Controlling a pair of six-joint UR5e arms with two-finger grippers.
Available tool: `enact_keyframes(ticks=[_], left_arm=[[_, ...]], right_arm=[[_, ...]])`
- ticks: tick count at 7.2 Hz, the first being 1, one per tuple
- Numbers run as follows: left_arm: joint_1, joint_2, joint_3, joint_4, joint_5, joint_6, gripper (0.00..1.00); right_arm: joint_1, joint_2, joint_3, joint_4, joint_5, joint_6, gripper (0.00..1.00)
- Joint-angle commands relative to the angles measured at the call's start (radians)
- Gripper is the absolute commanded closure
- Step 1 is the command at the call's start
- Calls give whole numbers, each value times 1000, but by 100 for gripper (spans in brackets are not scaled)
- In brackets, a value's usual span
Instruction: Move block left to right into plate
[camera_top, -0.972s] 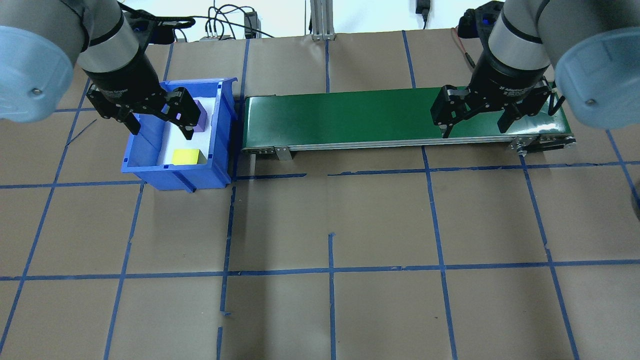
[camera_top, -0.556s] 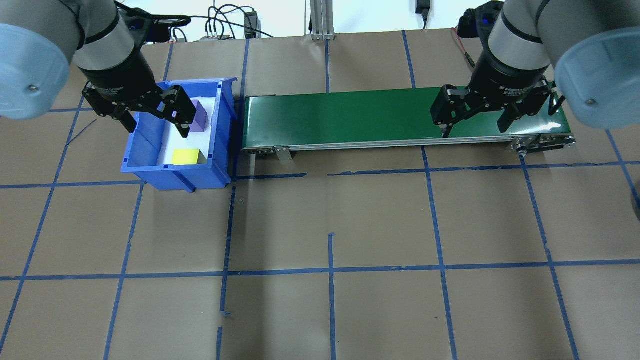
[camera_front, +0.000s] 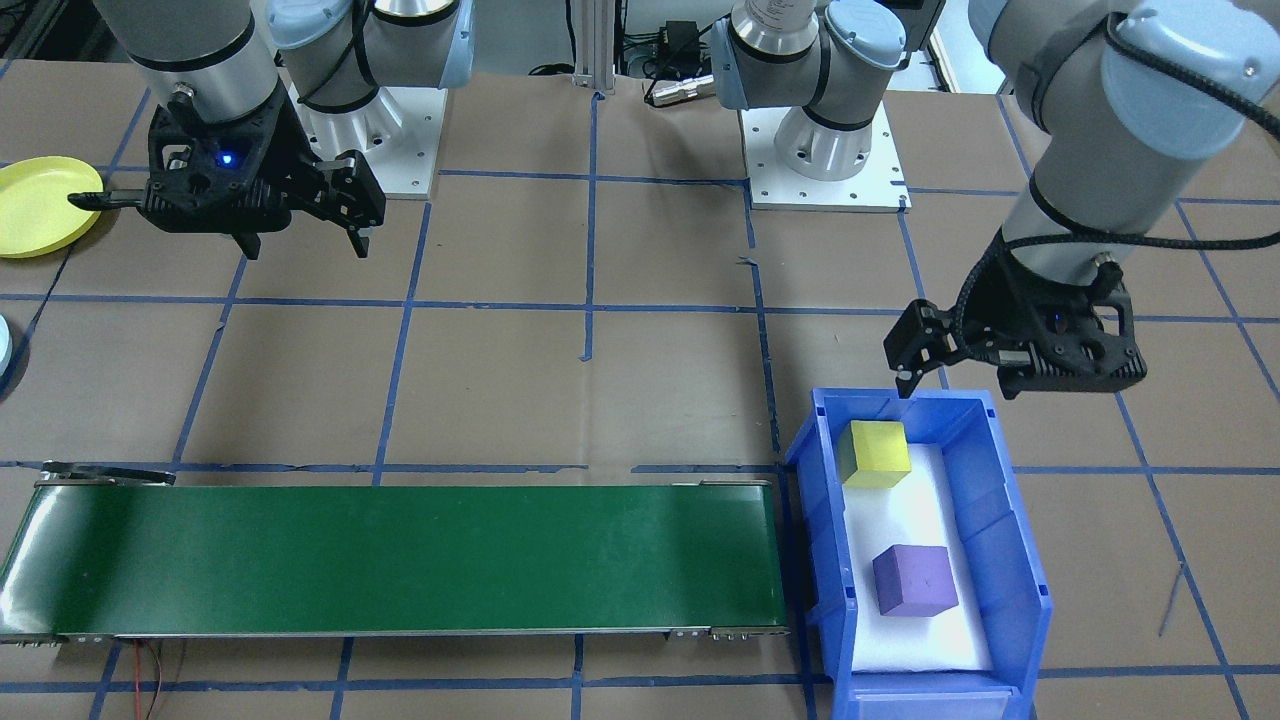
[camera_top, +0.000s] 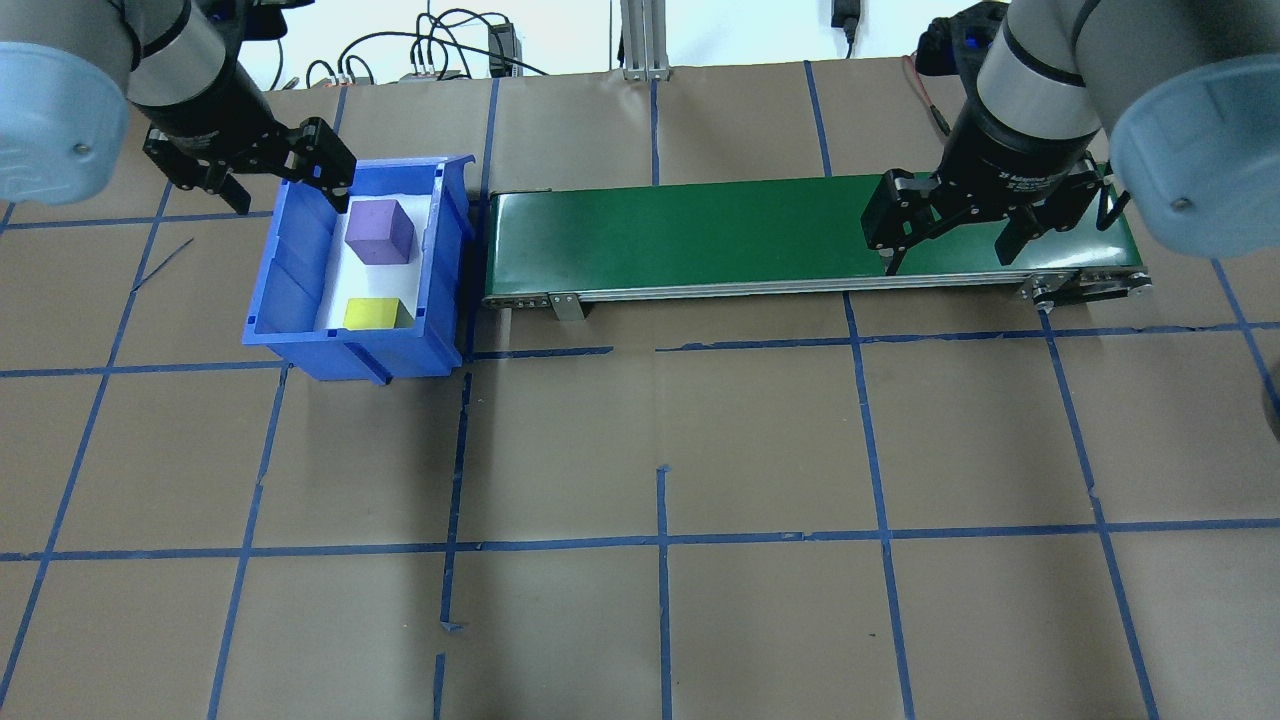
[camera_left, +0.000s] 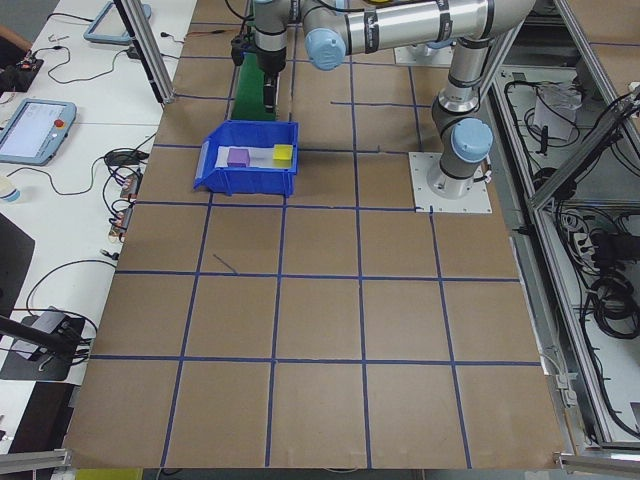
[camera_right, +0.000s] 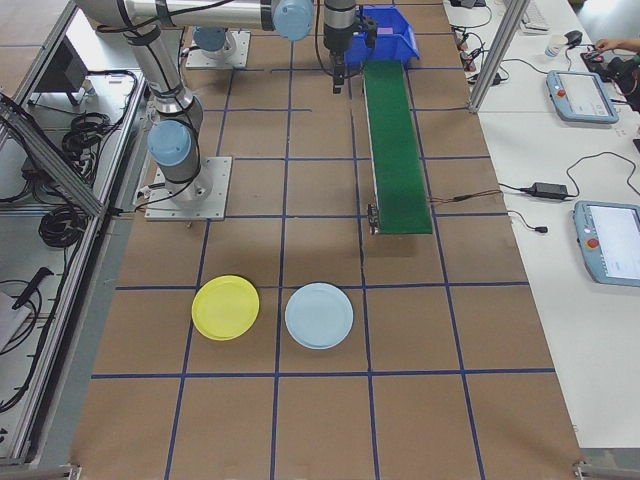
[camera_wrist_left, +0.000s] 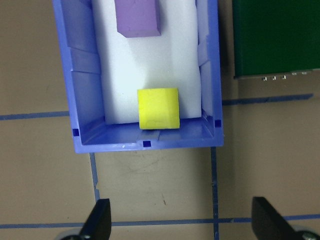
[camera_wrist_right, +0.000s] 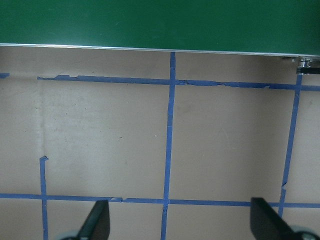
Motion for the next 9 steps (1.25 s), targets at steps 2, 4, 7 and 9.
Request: enact_keyframes(ticks=[2,4,7,9], left_arm=[[31,-157,3,242,-11,6,0],[33,-272,18,352,-13,5,1],[33,-374,57,391,-14,5,1],[33,-383,61,391,-40,5,1]], right_arm=[[0,0,0,-2,0,0,0],[0,1,0,-5,0,0,0],[0,1,0,-6,0,0,0],[0,1,0,-6,0,0,0]])
